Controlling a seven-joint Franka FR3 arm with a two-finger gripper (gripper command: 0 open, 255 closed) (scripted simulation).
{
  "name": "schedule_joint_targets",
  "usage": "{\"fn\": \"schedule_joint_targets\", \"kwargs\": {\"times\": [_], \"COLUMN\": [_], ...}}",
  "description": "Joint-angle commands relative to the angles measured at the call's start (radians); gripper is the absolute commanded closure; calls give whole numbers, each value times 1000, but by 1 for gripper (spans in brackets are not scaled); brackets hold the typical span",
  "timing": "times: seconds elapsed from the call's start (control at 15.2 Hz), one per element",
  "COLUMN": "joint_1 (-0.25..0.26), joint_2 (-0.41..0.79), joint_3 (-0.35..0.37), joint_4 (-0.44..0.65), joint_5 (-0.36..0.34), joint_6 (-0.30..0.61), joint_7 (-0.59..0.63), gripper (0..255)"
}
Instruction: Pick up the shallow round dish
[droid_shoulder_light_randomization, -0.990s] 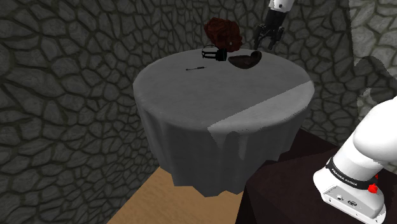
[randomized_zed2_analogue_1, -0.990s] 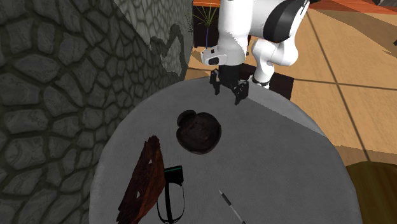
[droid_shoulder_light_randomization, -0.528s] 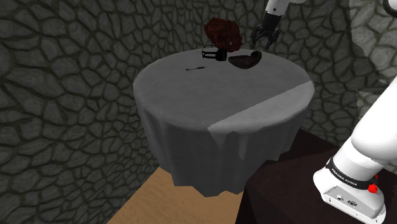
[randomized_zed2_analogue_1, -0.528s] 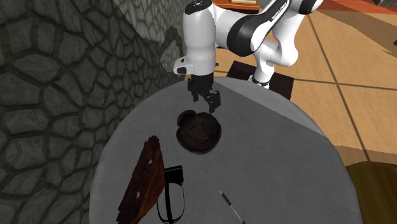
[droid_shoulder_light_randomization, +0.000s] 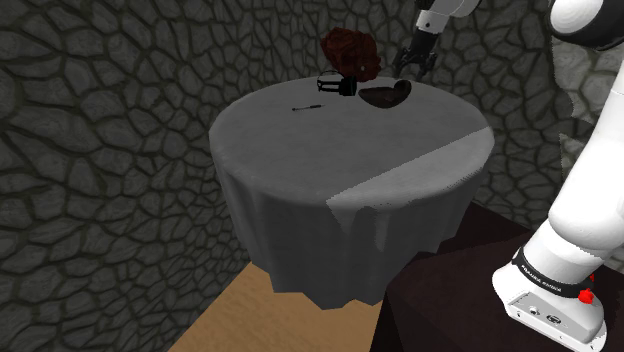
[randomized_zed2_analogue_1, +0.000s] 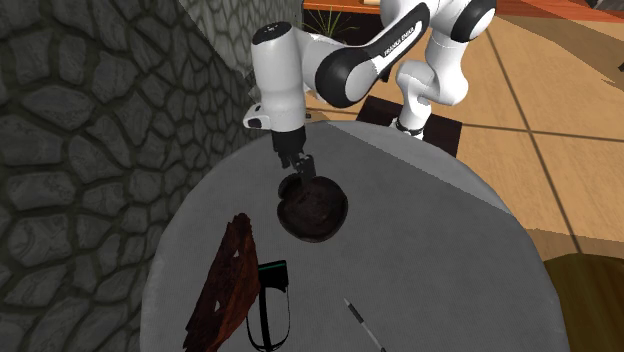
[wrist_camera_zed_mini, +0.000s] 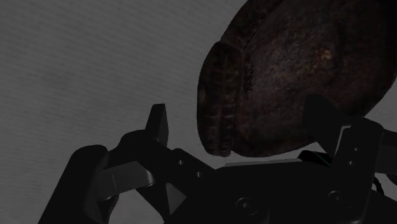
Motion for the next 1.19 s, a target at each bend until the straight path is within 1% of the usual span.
{"fn": "schedule_joint_targets", "kwargs": {"times": [0.0,0.2,0.33,0.4,0.99,1.12], "joint_1": [0,2,2,2,2,1], "joint_2": [2,7,7,6,7,4], "joint_3": [1,2,2,2,2,1], "joint_4": [-23,-65,-65,-66,-65,-42], "joint_5": [3,9,9,9,9,6], "joint_6": [25,69,69,70,69,44], "joint_7": [-6,-18,-18,-18,-18,-11], "gripper": [0,0,0,255,255,255]}}
